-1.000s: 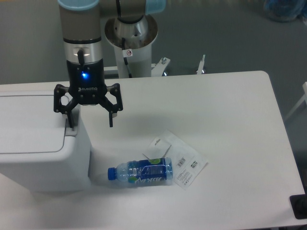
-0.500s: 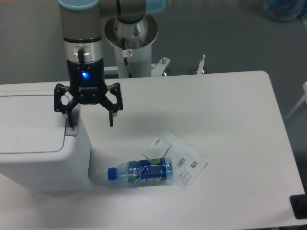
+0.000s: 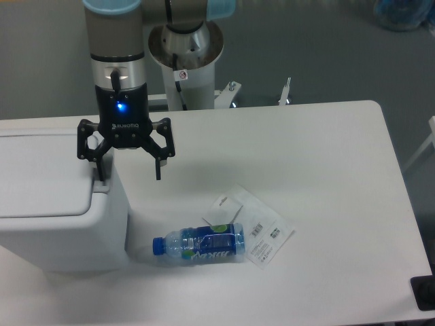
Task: Open the trash can
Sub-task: 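Lift the gripper up and away, swinging the lid open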
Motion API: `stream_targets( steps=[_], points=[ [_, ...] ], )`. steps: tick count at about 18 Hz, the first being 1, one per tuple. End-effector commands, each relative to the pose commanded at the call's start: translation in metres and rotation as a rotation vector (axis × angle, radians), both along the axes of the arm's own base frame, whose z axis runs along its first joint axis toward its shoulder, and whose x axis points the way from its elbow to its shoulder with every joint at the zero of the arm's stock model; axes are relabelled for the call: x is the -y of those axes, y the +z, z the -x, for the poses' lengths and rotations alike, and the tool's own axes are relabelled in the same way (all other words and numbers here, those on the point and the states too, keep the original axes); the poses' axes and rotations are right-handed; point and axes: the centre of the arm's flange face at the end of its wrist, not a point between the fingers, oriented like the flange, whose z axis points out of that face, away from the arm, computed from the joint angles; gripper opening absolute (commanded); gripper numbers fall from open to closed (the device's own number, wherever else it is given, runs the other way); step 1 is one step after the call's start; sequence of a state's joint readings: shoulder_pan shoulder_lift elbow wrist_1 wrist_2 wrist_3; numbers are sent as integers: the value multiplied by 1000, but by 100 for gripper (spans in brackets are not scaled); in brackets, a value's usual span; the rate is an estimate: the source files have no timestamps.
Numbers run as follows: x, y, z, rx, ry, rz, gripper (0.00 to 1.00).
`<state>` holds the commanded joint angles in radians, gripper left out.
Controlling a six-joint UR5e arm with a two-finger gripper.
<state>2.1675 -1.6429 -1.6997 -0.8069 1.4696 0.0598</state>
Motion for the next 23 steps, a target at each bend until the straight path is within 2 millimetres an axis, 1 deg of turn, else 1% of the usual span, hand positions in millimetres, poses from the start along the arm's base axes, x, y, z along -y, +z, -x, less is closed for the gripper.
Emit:
stream_targets(
  steps=[3,5,7,8,10,11,13,17,18,19,21,23],
  points=[
    [1,0,4,0,2,0,100],
    [1,10,8,-11,8,-15,100],
    [8,29,16,-28,26,-46,100],
    [18,45,19,-35,35,-77,100],
    [34,61,36,-22,59,-122,100],
    [44,69,45,-19,77,-143,100],
    [59,74,66,-24,119,-154,100],
    [99,80,136,-53,247,-156,100],
    [105,80,148,-75,242,-144,100],
    [112,76,162,-97,232,-121,100],
    [128,61,196,-129,211,-66,100],
    [144,46,216,-156,170,-12,100]
  ],
)
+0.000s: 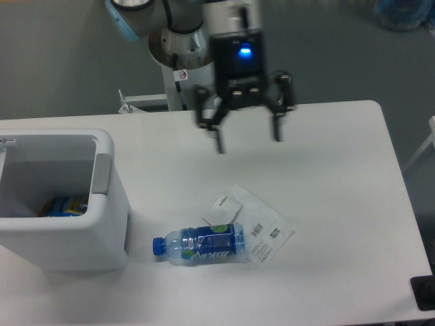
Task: Open the trash can
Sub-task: 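Lift the gripper up and away, swinging the lid open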
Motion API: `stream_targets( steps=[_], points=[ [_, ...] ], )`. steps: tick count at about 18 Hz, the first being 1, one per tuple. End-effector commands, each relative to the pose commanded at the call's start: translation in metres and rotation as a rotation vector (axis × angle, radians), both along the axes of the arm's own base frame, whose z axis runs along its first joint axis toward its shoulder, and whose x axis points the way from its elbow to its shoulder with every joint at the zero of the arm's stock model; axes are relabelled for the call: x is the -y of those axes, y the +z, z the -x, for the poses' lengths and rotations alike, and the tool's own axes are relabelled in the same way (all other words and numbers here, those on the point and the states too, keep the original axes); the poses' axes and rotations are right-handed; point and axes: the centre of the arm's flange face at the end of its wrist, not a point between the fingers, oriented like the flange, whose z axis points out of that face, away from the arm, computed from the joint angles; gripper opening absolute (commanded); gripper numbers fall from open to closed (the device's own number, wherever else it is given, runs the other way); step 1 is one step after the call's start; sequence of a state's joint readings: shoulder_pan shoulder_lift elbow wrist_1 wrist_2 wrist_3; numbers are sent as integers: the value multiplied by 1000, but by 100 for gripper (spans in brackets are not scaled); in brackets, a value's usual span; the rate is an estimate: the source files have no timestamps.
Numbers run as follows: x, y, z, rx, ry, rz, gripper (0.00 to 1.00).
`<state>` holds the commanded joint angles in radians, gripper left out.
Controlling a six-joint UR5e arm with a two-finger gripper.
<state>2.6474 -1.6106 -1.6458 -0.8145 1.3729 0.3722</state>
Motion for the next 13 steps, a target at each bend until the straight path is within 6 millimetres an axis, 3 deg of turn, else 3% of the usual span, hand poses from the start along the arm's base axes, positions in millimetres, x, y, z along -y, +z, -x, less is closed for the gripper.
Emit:
stream_targets(
  steps=[6,13],
  points=[
    [36,-48,45,-50,-138,184,100],
    [38,-70,60,-53,-166,263,100]
  ],
)
